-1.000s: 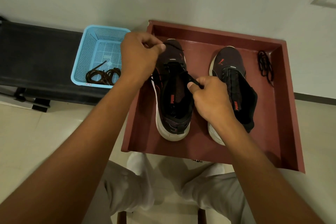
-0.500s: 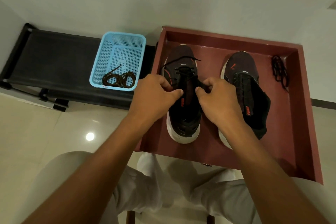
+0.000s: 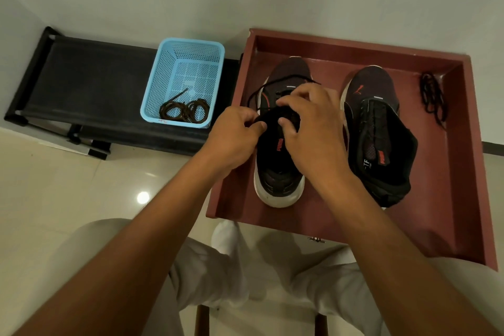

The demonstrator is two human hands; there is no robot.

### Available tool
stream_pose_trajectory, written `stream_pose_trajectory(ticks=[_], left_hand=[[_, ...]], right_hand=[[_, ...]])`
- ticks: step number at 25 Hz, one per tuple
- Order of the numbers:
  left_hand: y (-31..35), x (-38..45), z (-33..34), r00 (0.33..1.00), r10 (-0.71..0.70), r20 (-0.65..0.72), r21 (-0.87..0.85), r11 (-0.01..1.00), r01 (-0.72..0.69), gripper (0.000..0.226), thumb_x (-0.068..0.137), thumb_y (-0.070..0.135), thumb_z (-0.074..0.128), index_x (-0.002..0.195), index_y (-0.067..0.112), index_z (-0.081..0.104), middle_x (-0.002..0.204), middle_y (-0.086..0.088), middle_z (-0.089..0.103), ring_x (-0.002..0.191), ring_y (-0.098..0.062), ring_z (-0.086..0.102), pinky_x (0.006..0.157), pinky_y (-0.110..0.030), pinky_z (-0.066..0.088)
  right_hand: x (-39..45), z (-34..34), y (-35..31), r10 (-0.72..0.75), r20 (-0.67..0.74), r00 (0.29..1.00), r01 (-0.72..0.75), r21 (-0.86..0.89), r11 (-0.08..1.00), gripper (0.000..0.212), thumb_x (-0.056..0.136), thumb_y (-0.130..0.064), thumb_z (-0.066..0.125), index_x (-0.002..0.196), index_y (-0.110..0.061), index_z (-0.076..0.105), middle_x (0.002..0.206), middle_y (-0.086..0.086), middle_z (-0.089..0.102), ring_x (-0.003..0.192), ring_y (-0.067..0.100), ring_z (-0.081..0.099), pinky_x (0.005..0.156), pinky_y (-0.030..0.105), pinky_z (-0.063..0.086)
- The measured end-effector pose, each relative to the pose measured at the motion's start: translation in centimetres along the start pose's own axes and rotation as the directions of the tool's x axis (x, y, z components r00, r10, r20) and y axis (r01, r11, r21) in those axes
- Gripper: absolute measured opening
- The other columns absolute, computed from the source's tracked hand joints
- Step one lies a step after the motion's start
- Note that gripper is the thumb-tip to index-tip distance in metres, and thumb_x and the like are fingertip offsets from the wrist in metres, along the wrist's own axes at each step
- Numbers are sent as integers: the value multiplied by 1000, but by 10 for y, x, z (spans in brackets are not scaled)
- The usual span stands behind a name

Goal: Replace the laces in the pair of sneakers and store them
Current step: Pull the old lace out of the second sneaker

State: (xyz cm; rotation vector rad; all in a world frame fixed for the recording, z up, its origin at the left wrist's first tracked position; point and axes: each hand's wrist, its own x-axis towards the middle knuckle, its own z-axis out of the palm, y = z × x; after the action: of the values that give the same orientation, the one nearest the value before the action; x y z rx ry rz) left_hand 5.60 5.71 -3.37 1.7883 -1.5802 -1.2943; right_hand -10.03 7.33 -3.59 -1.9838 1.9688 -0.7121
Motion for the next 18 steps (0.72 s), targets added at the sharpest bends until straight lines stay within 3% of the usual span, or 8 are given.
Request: stream_pose_trajectory(ticks=[4, 10, 13, 16, 18], left_hand=[[-1, 5, 5, 998, -63, 26, -104, 992, 66, 18, 100, 17, 61, 90, 5, 71, 81, -20, 69, 72, -22, 64, 75, -46, 58], [-1, 8, 6, 987, -137, 78, -204, 967, 151, 18, 99, 16, 62, 93, 2, 72, 81, -12, 65, 76, -24, 63, 73, -38, 52], [0, 8, 6, 987, -146, 72, -194, 968, 158, 18, 99, 16, 62, 90, 2, 70, 81, -13, 64, 77, -25, 62, 70, -36, 50], [1, 8, 5, 986, -155, 60, -169, 972, 163, 18, 100, 14, 62, 92, 0, 70, 83, -14, 65, 76, -23, 62, 64, -31, 52], [2, 7, 4, 986, -156, 59, -160, 973, 164, 18, 100, 14, 62, 92, -1, 70, 83, -14, 64, 75, -23, 62, 63, -30, 53]], right_hand=[[2, 3, 3, 62, -34, 997, -60, 68, 996, 18, 91, -30, 74, 109, -27, 76, 107, -11, 70, 117, 17, 52, 96, 32, 37], [3, 1, 8, 58, -14, 998, -57, 45, 997, 9, 89, -34, 76, 98, -32, 78, 95, -15, 70, 112, 14, 51, 88, 31, 23], [4, 3, 12, 28, -19, 999, -27, 78, 997, 7, 95, -31, 69, 93, -29, 76, 91, -14, 65, 108, 16, 51, 87, 30, 28], [12, -1, 21, 190, -113, 975, -147, 312, 939, 10, 99, -27, 60, 95, -23, 69, 91, -14, 63, 101, 16, 56, 87, 30, 43], [19, -8, 23, 399, -93, 912, -285, 554, 782, 13, 100, -23, 57, 97, -18, 69, 87, -10, 68, 81, 6, 60, 77, 29, 48]])
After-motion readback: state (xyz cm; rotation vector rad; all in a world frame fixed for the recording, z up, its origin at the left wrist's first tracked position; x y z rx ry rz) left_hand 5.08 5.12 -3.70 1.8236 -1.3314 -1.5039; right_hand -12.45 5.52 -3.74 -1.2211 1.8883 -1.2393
